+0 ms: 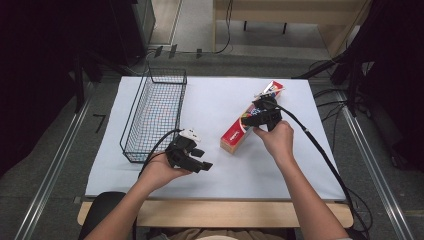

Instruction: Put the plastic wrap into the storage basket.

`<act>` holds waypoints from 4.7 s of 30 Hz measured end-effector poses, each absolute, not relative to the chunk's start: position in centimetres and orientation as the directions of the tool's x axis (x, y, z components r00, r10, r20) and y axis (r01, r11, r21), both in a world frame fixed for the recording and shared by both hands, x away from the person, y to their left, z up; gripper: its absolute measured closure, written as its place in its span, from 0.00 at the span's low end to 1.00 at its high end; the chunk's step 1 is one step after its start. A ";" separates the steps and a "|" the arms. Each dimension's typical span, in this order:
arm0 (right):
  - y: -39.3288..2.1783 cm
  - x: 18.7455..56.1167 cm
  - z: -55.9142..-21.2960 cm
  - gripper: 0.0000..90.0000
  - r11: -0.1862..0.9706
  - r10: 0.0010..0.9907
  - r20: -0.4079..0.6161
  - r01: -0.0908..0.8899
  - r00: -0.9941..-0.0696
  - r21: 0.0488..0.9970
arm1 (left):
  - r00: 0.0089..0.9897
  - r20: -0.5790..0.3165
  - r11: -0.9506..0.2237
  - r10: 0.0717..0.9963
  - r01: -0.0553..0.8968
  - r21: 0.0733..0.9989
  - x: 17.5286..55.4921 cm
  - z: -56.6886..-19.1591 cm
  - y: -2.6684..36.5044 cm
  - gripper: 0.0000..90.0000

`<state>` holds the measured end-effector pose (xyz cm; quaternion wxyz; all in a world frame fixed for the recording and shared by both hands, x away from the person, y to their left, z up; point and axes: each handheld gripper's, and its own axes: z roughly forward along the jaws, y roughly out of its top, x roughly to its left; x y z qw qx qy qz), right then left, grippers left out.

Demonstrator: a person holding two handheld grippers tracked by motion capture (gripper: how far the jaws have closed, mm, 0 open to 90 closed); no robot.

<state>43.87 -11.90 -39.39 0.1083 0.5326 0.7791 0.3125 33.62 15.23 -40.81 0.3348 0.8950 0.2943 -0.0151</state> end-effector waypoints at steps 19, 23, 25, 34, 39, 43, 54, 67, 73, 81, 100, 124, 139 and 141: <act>-11.7 49.3 -41.7 0.10 0.069 0.976 0.136 0.837 -0.169 0.543 | 0.841 -0.224 -0.629 0.493 0.523 0.575 33.5 -41.3 14.6 0.45; -11.3 50.1 -42.4 0.04 0.043 0.989 0.097 0.844 -0.112 0.534 | 0.843 -0.222 -0.633 0.490 0.520 0.574 33.5 -41.2 14.7 0.45; -11.1 50.4 -42.6 0.02 0.032 0.992 0.087 0.851 -0.091 0.525 | 0.843 -0.223 -0.636 0.490 0.521 0.570 33.5 -41.3 14.6 0.45; -10.8 51.1 -44.0 0.00 -0.020 0.991 0.128 0.880 -0.047 0.474 | 0.850 -0.210 -0.642 0.483 0.507 0.576 33.6 -41.3 14.6 0.45; -10.9 51.6 -44.3 0.00 -0.036 0.989 0.143 0.893 -0.032 0.448 | 0.855 -0.200 -0.651 0.478 0.498 0.573 33.6 -41.2 14.4 0.45; -10.9 52.1 -44.8 0.00 -0.068 0.987 0.159 0.904 0.000 0.421 | 0.854 -0.202 -0.650 0.479 0.500 0.573 33.6 -41.3 14.4 0.45; -11.3 52.8 -44.9 0.13 -0.033 0.989 0.150 0.940 -0.020 0.340 | 0.844 -0.211 -0.629 0.493 0.514 0.583 33.7 -41.1 14.8 0.45; -11.4 52.6 -44.0 0.40 0.093 0.977 0.161 0.956 -0.142 0.278 | 0.842 -0.204 -0.624 0.500 0.514 0.589 33.7 -41.0 15.1 0.46; -11.4 52.3 -43.8 0.47 0.192 0.971 0.086 0.940 -0.224 0.281 | 0.844 -0.198 -0.625 0.499 0.508 0.593 33.7 -40.9 15.2 0.46; -13.2 52.0 -42.5 0.47 0.261 0.939 0.141 0.917 -0.313 0.301 | 0.841 -0.197 -0.622 0.504 0.512 0.593 33.8 -40.9 15.5 0.46; -15.0 46.7 -39.5 0.47 0.427 0.844 0.156 0.820 -0.512 0.381 | 0.837 -0.190 -0.620 0.513 0.514 0.593 33.7 -40.9 15.8 0.45; -12.9 42.9 -39.1 0.47 0.593 0.707 0.125 0.679 -0.696 0.433 | 0.838 -0.182 -0.586 0.514 0.498 0.639 32.1 -39.5 17.1 0.43; -13.3 40.6 -39.0 0.46 0.700 0.594 0.088 0.568 -0.799 0.433 | 0.831 -0.160 -0.582 0.533 0.497 0.644 32.1 -39.0 17.8 0.43; -13.3 40.4 -39.1 0.46 0.717 0.572 0.085 0.547 -0.816 0.432 | 0.834 -0.147 -0.586 0.531 0.488 0.647 32.0 -38.8 17.8 0.43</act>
